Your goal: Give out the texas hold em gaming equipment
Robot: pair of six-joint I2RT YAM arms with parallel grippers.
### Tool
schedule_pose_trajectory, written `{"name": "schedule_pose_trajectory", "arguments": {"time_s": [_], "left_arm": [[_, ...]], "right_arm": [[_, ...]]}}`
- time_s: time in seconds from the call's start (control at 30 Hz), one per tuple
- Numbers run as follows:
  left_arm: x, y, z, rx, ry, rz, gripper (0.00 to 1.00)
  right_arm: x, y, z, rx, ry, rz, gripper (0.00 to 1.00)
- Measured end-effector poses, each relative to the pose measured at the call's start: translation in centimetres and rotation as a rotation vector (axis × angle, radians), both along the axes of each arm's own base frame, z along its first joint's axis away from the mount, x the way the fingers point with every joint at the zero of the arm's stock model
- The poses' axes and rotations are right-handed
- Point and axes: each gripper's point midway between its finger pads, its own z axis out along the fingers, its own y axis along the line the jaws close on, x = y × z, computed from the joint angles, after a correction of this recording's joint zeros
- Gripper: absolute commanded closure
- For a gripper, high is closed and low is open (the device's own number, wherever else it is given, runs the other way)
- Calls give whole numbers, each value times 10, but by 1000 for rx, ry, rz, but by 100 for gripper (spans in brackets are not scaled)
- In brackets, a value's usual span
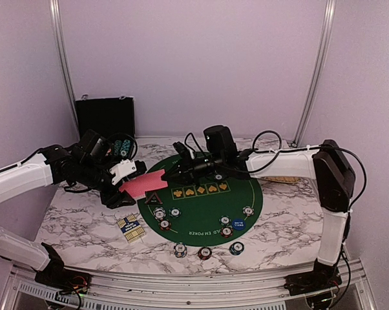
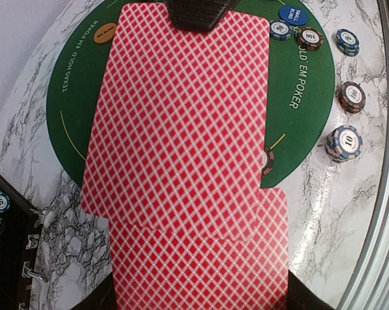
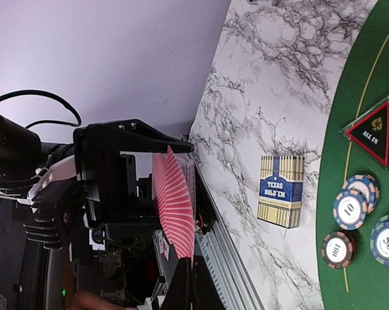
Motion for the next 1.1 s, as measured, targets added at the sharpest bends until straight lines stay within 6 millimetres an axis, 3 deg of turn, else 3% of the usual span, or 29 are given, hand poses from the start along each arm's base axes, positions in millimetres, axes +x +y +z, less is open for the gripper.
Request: {"name": "schedule_pose_trajectory", "arguments": {"time_s": [0.43,0.6,0.73,1.1], "left_arm": [[-3,9,-7,25,31,13,84],[-4,12,-9,34,43,20,85],[-4,13,-9,35,46,23,85],[-5,14,-10,33,59,26,85]], "right_arm": [[35,-29,4,3,-2,-65,100],[58,-29,0,-2,-19,-78,100],[78,-19,-18,-17,-17,-81,100],[126,15,-95,-91,40,-93,100]]}}
